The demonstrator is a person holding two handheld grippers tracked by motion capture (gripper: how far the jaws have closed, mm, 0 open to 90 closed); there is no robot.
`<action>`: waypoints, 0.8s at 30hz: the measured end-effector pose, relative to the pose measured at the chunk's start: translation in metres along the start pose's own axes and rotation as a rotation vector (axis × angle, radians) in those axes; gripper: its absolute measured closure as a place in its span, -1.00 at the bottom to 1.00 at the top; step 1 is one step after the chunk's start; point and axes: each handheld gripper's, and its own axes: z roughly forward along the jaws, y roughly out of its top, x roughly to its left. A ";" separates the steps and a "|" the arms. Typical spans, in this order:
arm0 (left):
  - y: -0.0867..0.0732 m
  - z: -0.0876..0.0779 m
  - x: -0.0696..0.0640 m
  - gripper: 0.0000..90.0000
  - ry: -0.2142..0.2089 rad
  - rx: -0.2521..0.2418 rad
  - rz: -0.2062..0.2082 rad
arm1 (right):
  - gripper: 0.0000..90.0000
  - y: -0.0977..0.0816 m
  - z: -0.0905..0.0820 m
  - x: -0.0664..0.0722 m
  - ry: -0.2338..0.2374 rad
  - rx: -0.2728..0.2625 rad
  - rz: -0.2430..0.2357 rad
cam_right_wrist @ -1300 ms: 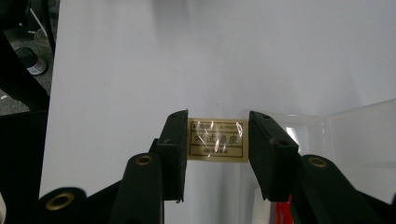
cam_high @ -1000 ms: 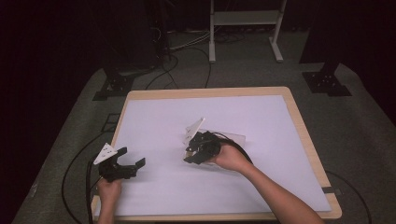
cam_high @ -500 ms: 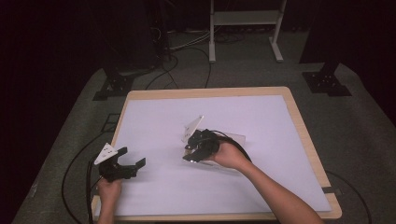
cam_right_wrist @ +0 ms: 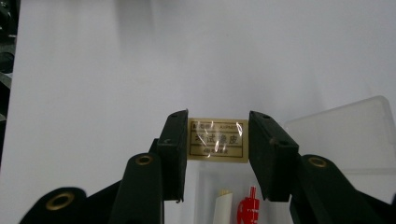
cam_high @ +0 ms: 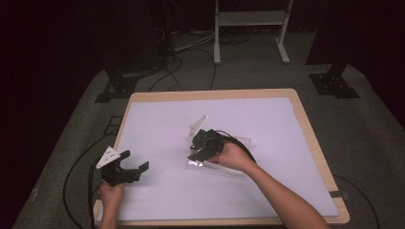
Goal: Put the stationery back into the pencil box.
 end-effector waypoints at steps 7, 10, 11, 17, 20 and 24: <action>0.000 0.000 0.000 -1.00 0.002 0.001 0.002 | 0.30 -0.002 0.007 -0.005 -0.001 0.015 0.003; 0.000 0.000 0.000 -1.00 0.002 0.003 0.006 | 0.30 -0.002 0.009 -0.007 -0.001 0.018 0.006; 0.000 0.000 0.000 -1.00 0.002 0.003 0.007 | 0.30 -0.003 0.010 -0.008 -0.001 0.020 0.009; 0.000 0.000 0.001 -1.00 0.001 0.002 0.006 | 0.30 -0.004 0.015 -0.013 0.000 0.027 0.019; 0.000 0.000 0.000 -1.00 0.001 0.000 0.004 | 0.30 -0.005 0.020 -0.015 0.000 0.034 0.026; 0.000 0.000 0.000 -1.00 0.001 0.002 0.004 | 0.30 -0.006 0.023 -0.017 0.001 0.037 0.028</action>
